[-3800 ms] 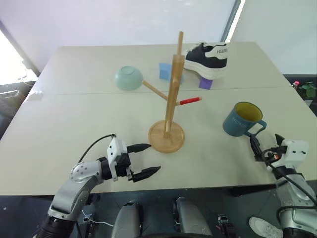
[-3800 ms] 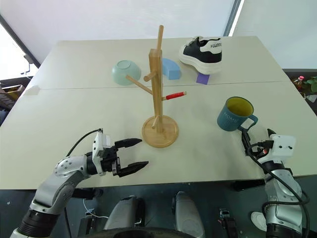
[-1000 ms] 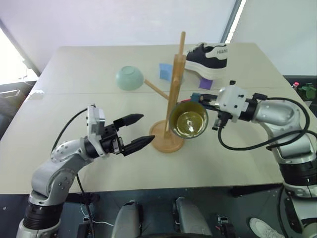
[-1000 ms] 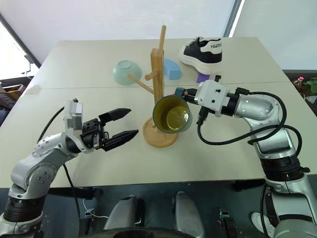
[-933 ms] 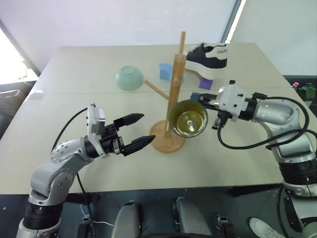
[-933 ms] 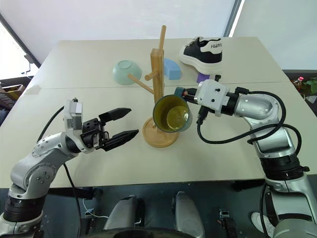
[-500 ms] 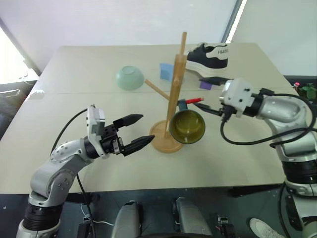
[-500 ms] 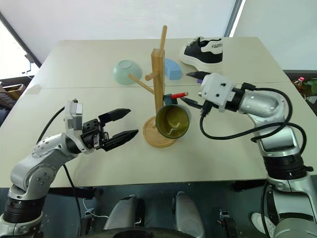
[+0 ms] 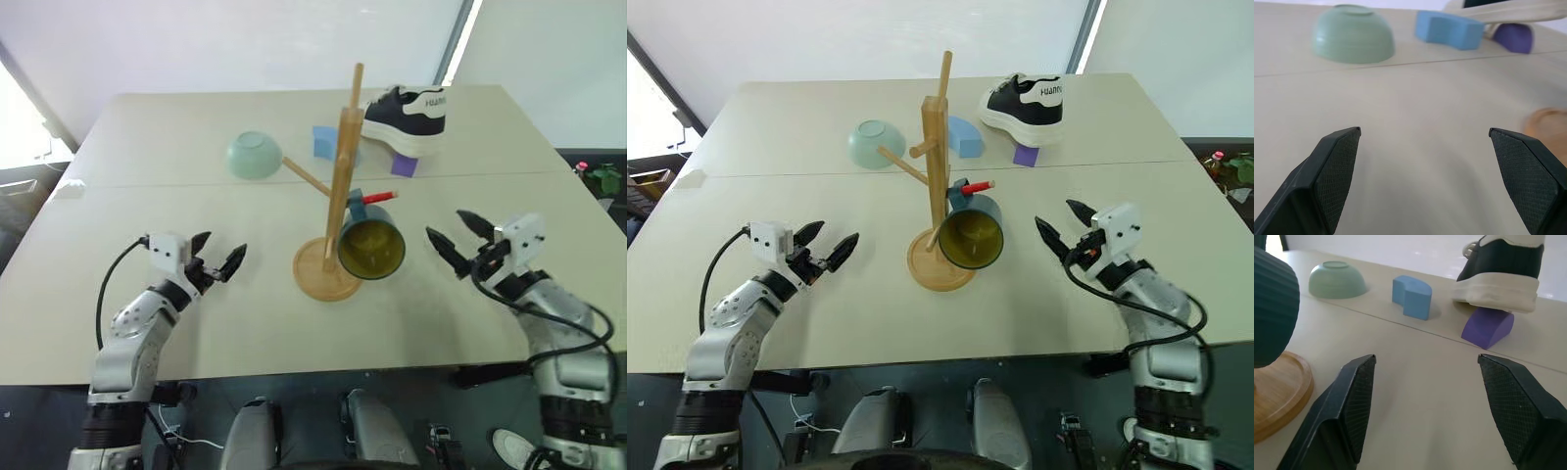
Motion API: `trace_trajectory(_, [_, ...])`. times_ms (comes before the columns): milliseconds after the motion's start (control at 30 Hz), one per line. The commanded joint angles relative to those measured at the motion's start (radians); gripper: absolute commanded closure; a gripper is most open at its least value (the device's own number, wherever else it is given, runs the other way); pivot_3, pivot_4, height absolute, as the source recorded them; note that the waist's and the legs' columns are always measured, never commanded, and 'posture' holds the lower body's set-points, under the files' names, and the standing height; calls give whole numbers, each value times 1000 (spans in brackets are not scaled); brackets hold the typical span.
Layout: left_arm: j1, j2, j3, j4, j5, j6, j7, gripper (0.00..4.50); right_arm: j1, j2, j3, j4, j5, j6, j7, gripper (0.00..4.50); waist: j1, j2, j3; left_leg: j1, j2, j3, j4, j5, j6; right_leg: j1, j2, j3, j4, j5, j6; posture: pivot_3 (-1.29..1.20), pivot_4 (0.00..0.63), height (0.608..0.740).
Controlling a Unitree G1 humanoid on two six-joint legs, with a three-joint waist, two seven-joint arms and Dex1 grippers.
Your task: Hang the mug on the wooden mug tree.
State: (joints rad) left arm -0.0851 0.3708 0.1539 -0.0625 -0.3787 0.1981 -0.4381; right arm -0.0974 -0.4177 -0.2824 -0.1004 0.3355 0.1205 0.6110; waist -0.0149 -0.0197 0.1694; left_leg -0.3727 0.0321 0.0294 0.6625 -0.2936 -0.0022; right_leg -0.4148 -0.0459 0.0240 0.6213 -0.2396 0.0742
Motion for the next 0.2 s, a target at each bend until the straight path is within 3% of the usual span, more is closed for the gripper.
trace_trajectory(33, [13,-13,34,8,36,-56,36,0,10,25,0,2,0,-40,-30,1065,1,0,0,0,0,0,0,0,0,0,0,0,0,0,0,0,150,740])
trace_trajectory(200, [35,-24,31,0,38,-64,25,0,17,33,14,19,-1,-53,-36,1065,3,0,0,-1,0,0,0,0,0,0,-2,0,0,0,0,0,150,740])
